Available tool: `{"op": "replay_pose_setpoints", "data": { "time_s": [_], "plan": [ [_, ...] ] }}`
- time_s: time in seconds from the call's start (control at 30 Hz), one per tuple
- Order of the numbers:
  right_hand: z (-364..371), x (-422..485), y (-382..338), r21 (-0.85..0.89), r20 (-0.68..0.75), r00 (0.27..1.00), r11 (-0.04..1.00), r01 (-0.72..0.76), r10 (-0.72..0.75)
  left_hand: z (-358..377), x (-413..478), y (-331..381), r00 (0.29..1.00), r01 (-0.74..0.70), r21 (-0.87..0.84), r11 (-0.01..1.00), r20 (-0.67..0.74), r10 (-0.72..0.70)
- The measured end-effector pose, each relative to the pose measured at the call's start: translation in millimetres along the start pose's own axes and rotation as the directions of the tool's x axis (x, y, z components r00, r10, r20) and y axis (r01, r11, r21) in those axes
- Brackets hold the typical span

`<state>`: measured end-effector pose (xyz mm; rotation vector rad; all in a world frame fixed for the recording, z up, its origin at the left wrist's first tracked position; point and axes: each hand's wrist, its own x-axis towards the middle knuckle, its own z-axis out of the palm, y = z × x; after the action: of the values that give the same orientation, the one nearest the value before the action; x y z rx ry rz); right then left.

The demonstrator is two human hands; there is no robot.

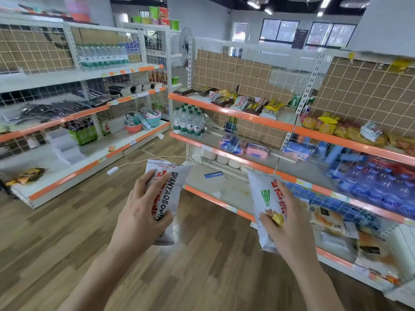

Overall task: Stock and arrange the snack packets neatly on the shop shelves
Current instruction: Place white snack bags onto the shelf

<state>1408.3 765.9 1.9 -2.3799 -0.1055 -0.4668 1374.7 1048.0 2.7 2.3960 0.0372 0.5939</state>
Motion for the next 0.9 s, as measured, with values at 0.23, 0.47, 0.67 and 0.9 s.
{"op": "replay_pose_setpoints", "data": {
  "time_s": [0.23, 0.47, 0.67, 0.9],
  "plan": [
    [46.6, 86.4, 3.6, 0.013, -0.061, 0.998, 1.000, -0.028, 0.029, 41.4, 100.7, -40.3, 0.998, -0.049, -0.021, 0.999, 0.032, 0.050],
    [92.3, 185.5, 0.6, 0.030, -0.128, 0.986, 0.994, -0.105, 0.108, 77.9, 230.0, -72.7, 0.992, -0.102, -0.066, 0.993, 0.061, 0.106],
    [122.4, 262.4, 5.3, -0.012, -0.144, 0.969, 0.979, -0.205, 0.201, 114.5, 323.0, -88.9, 0.982, -0.149, -0.090, 0.985, 0.102, 0.158],
    [147.0, 354.6, 36.6, 0.023, -0.143, 0.961, 0.972, -0.235, 0.236, 179.8, 412.9, -98.6, 0.972, -0.176, -0.119, 0.977, 0.138, 0.191]
  ]
}}
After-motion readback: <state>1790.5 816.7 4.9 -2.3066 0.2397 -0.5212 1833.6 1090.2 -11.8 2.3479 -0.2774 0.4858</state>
